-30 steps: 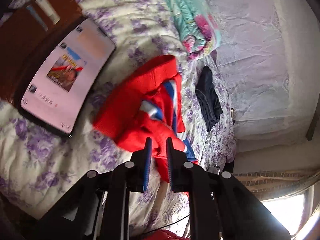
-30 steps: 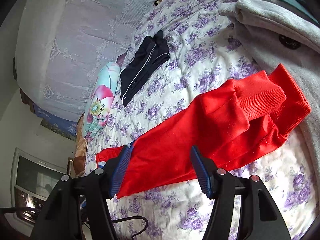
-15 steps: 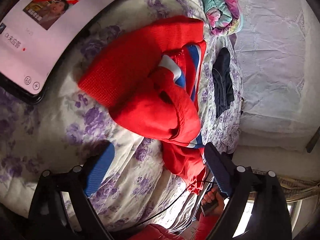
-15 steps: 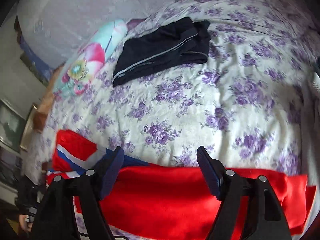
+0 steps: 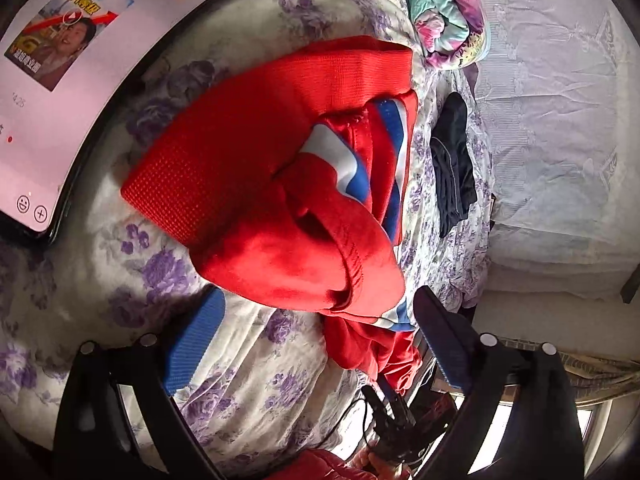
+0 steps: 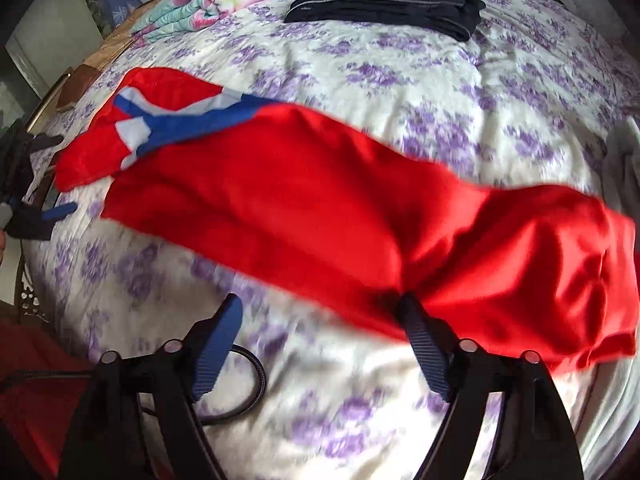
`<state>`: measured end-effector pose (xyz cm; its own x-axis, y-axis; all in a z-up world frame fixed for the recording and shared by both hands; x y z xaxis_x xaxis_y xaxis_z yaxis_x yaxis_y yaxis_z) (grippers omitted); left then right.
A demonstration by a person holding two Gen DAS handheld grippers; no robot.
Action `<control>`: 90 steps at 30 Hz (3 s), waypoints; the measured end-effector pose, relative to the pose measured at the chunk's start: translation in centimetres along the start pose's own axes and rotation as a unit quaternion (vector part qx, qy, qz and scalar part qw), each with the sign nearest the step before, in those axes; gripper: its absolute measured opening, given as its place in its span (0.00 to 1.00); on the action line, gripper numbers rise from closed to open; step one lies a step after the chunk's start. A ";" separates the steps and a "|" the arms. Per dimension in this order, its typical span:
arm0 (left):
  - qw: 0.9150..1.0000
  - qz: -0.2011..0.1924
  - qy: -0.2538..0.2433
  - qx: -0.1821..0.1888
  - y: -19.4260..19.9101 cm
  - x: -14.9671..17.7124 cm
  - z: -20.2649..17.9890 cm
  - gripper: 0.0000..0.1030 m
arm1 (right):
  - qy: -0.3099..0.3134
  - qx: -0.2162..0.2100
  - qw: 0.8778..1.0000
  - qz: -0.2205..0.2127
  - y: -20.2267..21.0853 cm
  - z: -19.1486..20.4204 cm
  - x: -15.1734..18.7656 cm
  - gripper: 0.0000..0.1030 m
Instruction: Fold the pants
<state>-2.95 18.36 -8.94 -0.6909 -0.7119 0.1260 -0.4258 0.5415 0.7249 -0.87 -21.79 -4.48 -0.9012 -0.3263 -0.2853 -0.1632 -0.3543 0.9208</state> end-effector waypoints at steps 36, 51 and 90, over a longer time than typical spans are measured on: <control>0.999 0.004 0.034 0.018 0.9 0.3 1.8 0.72 | 0.243 -0.092 0.966 0.013 1.9 4.2 -5.1 0.03; 0.998 -0.026 -0.035 -0.039 1.9 -0.7 0.7 0.29 | 0.047 -0.204 0.977 0.050 0.6 3.5 4.2 0.08; 0.892 -0.035 -0.389 -0.226 -1.8 4.9 -3.7 0.96 | -0.372 0.085 0.893 -0.237 11.8 -7.9 14.6 0.93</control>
<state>-3.43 12.20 -7.13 -0.9435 -0.1148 -0.3107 -0.3255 0.1469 0.9341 -12.82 -37.62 0.11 -0.7219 0.5209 -0.4556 -0.5986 -0.1396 0.7888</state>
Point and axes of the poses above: each gripper's, at about its wrist camera, not at the fingertips, and y roughly against the way its jaws point, z to its left, x to its underside, the point moved 2 cm from there along -y, roughly the way its jaws point, and after that the axes turned 9 degrees about -x, right-handed, at the moved point
